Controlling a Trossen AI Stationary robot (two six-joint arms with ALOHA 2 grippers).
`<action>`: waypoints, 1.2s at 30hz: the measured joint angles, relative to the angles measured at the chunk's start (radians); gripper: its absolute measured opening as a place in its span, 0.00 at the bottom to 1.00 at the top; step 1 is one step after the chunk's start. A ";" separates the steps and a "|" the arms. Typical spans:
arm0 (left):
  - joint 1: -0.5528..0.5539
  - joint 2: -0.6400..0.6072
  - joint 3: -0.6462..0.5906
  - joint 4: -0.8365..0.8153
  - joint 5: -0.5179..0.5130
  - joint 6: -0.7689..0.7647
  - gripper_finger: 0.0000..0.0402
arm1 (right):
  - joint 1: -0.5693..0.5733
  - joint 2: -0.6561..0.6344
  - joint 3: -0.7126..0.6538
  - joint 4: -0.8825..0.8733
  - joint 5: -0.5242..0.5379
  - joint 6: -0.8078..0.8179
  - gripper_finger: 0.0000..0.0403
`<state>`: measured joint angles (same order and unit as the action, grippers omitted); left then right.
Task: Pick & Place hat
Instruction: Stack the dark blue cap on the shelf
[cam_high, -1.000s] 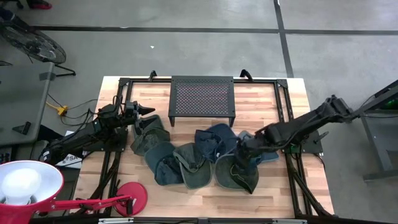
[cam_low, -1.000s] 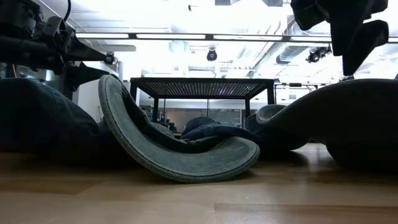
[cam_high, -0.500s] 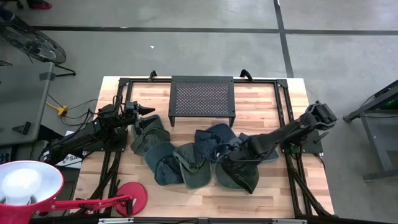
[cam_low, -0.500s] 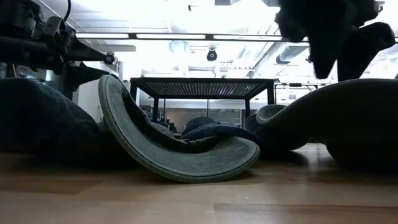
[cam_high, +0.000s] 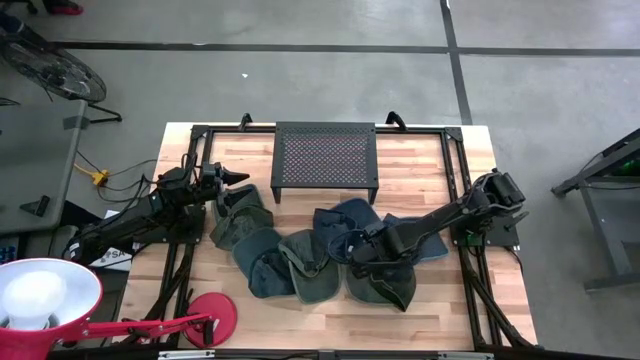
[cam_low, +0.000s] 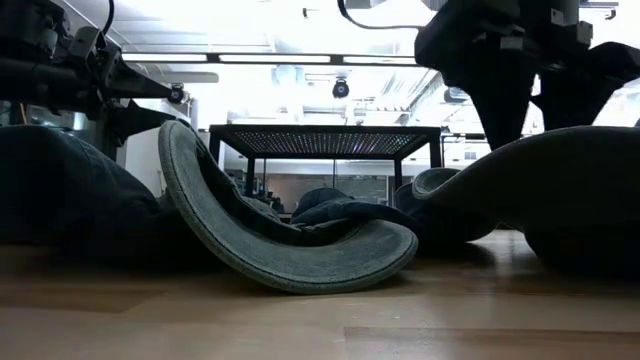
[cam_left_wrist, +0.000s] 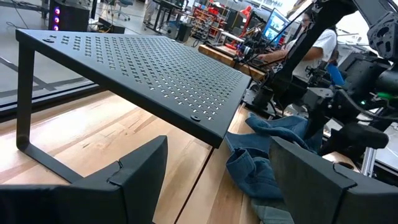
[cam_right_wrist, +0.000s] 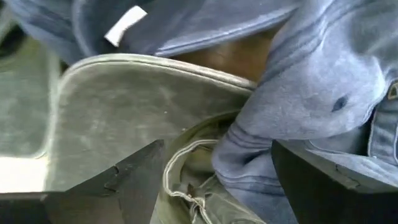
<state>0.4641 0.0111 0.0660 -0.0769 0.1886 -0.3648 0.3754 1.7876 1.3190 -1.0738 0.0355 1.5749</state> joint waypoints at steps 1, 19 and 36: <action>0.000 0.000 0.000 0.000 0.000 0.000 0.69 | -0.001 0.004 0.000 -0.009 -0.006 0.002 0.71; 0.000 0.000 0.000 0.000 0.003 0.000 0.69 | -0.015 0.021 -0.007 -0.065 -0.010 0.084 0.71; 0.000 0.000 0.000 0.000 0.002 0.000 0.69 | -0.015 0.045 -0.007 -0.100 -0.037 0.066 0.55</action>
<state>0.4641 0.0111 0.0658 -0.0769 0.1905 -0.3649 0.3599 1.8328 1.3117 -1.1733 -0.0018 1.6405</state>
